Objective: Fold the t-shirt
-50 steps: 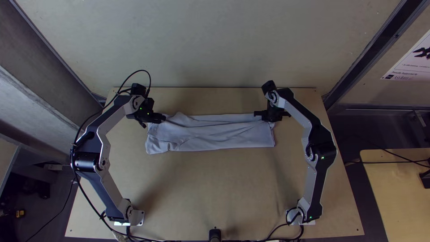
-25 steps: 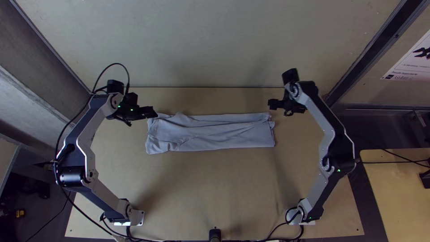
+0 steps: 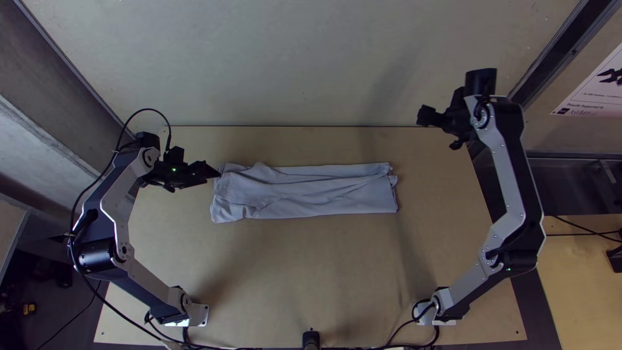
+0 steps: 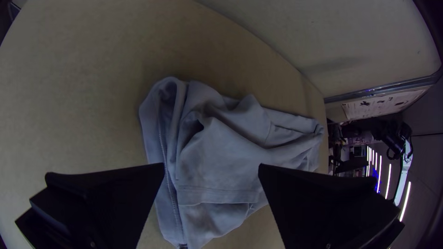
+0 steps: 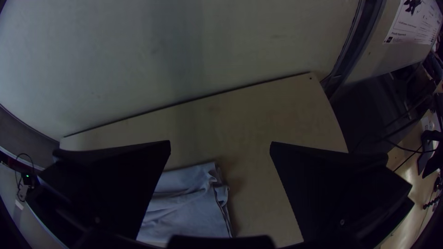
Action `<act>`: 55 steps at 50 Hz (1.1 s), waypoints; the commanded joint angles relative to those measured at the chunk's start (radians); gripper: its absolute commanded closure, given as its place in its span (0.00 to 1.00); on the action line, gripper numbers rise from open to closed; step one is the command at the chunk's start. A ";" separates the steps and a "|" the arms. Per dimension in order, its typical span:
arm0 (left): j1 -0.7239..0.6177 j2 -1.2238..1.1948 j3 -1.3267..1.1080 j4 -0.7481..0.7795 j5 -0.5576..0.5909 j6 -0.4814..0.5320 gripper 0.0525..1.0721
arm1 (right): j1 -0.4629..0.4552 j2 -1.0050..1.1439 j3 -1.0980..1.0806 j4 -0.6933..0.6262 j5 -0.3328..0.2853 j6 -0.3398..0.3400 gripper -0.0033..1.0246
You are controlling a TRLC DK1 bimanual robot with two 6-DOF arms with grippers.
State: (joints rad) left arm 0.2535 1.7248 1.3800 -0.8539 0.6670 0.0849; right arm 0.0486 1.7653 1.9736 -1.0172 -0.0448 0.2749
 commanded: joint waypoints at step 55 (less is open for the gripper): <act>-0.174 0.220 -0.134 0.168 0.052 -0.123 0.04 | -0.064 -0.124 0.018 -0.007 -0.064 0.000 0.04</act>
State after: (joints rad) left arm 0.1383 1.8965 1.3117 -0.6910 0.7513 0.0185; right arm -0.0090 1.6878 2.0094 -1.0183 -0.1028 0.2752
